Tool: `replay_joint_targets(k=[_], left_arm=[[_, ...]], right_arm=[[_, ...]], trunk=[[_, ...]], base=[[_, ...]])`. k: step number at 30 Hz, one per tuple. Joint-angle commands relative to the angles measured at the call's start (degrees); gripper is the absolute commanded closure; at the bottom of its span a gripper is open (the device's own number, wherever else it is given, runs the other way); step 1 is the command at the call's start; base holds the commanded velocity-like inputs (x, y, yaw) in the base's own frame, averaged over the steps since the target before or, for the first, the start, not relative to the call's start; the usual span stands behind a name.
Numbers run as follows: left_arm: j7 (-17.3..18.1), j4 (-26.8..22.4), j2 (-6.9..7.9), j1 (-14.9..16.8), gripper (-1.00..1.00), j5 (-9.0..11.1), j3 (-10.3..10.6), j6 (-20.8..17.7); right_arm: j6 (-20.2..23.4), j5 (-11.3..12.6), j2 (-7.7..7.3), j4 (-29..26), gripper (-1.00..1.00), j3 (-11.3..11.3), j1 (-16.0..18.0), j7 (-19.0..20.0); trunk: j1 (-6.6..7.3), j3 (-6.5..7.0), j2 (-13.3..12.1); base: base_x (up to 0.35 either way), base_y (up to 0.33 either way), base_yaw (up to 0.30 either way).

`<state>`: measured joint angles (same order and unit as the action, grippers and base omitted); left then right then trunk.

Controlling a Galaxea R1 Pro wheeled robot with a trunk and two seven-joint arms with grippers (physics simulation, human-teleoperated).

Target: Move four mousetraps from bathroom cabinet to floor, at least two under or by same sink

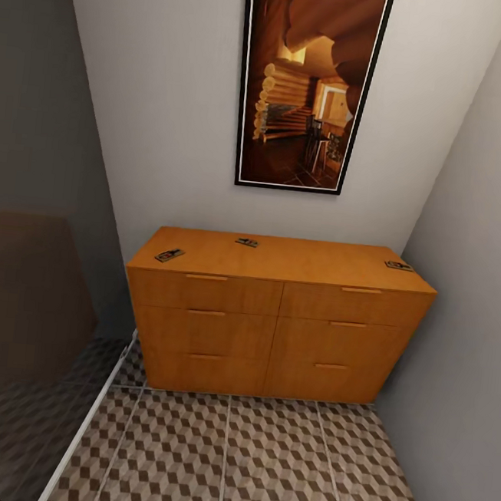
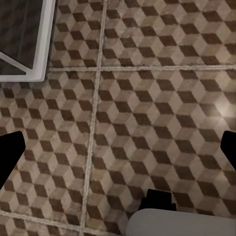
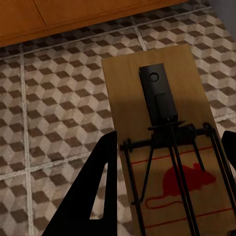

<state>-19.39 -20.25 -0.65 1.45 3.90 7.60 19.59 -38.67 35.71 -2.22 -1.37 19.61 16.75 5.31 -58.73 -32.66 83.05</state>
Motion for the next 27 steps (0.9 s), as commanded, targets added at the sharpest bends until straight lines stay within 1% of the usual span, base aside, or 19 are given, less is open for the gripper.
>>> replay_joint_targets(k=[1,10,12,14,15,16,17,18,19,21,22,23,24,27], left_arm=[[-0.41,0.04,0.03,0.04,-1.00,0.41,0.48,0.19],[-0.50,-0.24,0.00,0.04,-1.00,0.37,0.39,-0.08],[-0.63,-1.12,-0.03,0.04,-1.00,0.35,0.33,-0.19],[-0.76,-5.43,-0.03,0.04,-1.00,0.28,0.31,-1.15],[-0.78,-8.05,-0.04,0.04,-1.00,0.26,0.31,-3.06],[-0.79,-9.31,-0.04,0.04,-1.00,0.25,0.31,-4.25],[-0.80,-12.18,-0.02,0.04,-1.00,0.25,0.31,-7.55],[-0.81,-15.44,-0.02,0.04,-1.00,0.21,0.31,-11.66],[-0.79,-17.15,-0.01,0.04,-1.00,0.20,0.31,-13.80],[-0.76,-24.30,0.01,0.04,-1.00,0.16,0.31,-21.65],[-0.75,-26.13,0.02,0.04,-1.00,0.16,0.31,-23.33],[-0.75,-29.82,0.02,0.04,-1.00,0.15,0.31,-26.22],[-0.74,-31.69,0.02,0.04,-1.00,0.13,0.31,-27.48],[-0.74,-42.93,0.06,0.04,-1.00,0.08,0.28,-34.96]], right_arm=[[-0.15,0.76,0.00,0.06,1.00,0.07,0.03,0.78],[-0.02,0.67,0.36,0.06,1.00,0.07,0.03,0.52],[0.00,0.67,0.37,0.06,1.00,0.07,0.03,0.47],[0.00,0.67,0.38,0.06,1.00,0.07,0.03,0.43],[0.03,0.67,0.38,0.06,1.00,0.07,0.03,0.42],[0.04,0.67,0.38,0.06,1.00,0.07,0.03,0.42],[0.06,0.67,0.38,0.06,1.00,0.07,0.03,0.43],[0.07,0.67,0.38,0.06,1.00,0.07,0.03,0.45],[0.07,0.67,0.38,0.06,1.00,0.07,0.03,0.44],[0.08,0.67,0.38,0.06,1.00,0.07,0.03,0.42],[0.08,0.67,0.38,0.06,1.00,0.07,0.03,0.41],[0.08,0.67,0.38,0.06,1.00,0.07,0.03,0.41],[0.08,0.67,0.38,0.06,1.00,0.07,0.03,0.41],[0.12,0.67,0.38,0.06,1.00,0.07,0.03,0.40]], trunk=[[0.00,-0.05,0.03],[0.00,-0.05,0.03],[0.00,-0.05,0.03],[0.00,-0.05,0.03],[0.00,-0.05,0.03],[0.00,-0.05,0.03],[0.00,-0.05,0.03],[0.00,-0.05,0.03],[0.00,-0.05,0.03],[0.00,-0.05,0.03],[0.00,-0.05,0.03],[0.00,-0.05,0.03],[0.00,-0.05,0.03],[0.00,-0.05,0.03]], base=[[0.000,0.000,0.000],[0.000,0.000,0.000],[0.000,0.000,0.000],[0.000,0.000,0.000],[0.000,0.000,0.000],[0.000,0.000,0.000],[0.000,0.000,0.000],[0.000,0.000,0.000],[0.000,0.000,0.000],[0.000,0.000,0.000],[0.000,0.000,0.000],[0.000,0.000,0.000],[0.000,0.000,0.000],[0.000,0.000,0.000]])
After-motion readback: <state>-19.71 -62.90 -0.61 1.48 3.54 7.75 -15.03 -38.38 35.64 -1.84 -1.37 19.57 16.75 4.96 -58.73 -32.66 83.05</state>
